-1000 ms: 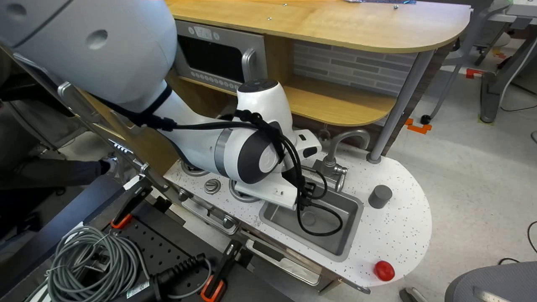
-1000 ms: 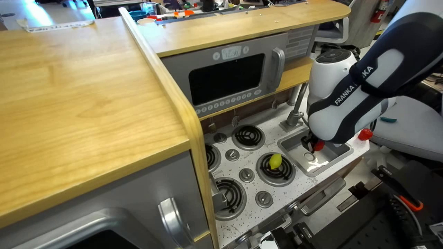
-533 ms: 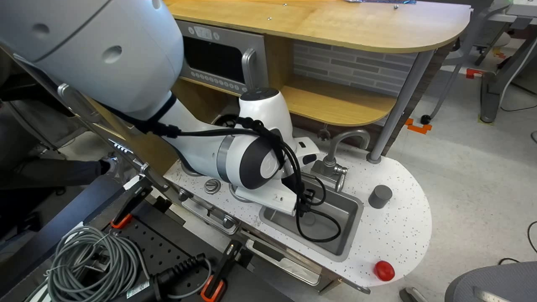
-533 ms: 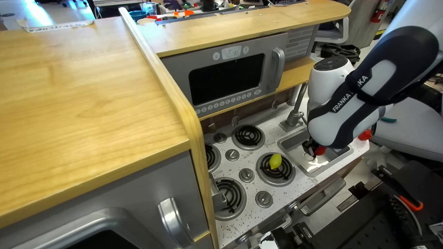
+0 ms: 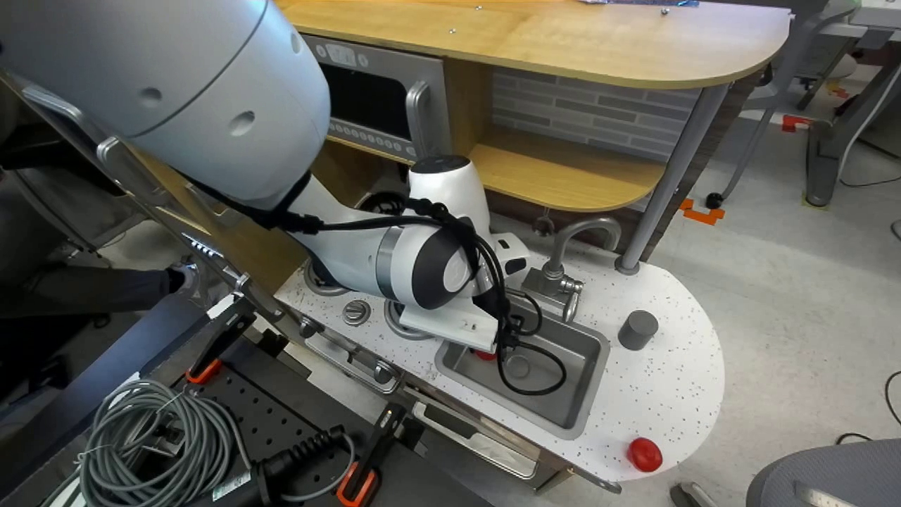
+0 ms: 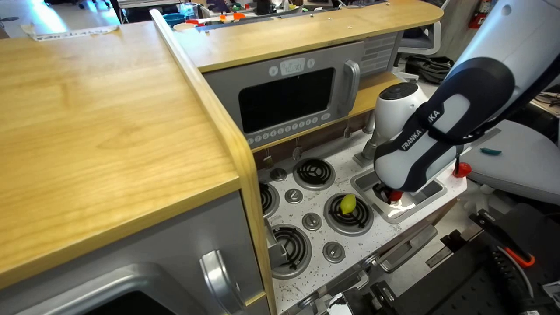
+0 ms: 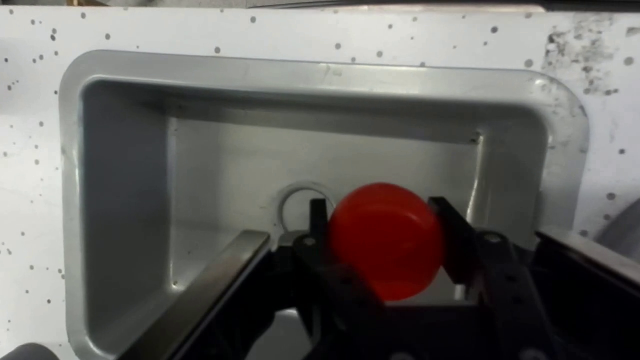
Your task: Put the orange object in the sink
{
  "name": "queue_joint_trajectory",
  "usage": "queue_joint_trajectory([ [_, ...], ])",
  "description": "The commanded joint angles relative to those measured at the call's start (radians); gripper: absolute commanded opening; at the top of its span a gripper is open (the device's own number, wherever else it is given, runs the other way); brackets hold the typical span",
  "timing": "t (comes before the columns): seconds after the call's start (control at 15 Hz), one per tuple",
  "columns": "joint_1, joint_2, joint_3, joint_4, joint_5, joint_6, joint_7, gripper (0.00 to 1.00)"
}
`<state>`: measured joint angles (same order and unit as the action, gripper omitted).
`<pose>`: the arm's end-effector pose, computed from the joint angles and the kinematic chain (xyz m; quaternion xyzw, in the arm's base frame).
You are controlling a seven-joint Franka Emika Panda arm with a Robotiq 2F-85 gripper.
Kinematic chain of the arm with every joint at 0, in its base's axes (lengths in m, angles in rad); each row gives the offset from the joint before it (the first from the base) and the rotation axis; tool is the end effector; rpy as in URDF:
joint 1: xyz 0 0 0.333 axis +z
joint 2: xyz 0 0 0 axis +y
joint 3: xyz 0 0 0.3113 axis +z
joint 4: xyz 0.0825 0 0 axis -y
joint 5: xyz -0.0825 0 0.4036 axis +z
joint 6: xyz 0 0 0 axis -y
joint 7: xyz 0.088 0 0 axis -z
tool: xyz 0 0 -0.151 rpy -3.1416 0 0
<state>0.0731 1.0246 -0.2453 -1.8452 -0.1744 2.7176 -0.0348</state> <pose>0.5607 -0.1179 -0.0887 0.9860 0.0635 -0.0831 0.1301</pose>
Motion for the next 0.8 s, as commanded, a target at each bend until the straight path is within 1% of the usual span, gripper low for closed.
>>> queue_joint_trajectory([
  [0.0, -0.038, 0.060, 0.006, 0.077, -0.030, -0.038, -0.019, 0.27],
  [0.33, -0.048, 0.122, 0.012, 0.138, -0.047, -0.060, -0.061, 0.27],
  [0.73, -0.040, 0.184, 0.036, 0.220, -0.078, -0.045, -0.097, 0.27],
])
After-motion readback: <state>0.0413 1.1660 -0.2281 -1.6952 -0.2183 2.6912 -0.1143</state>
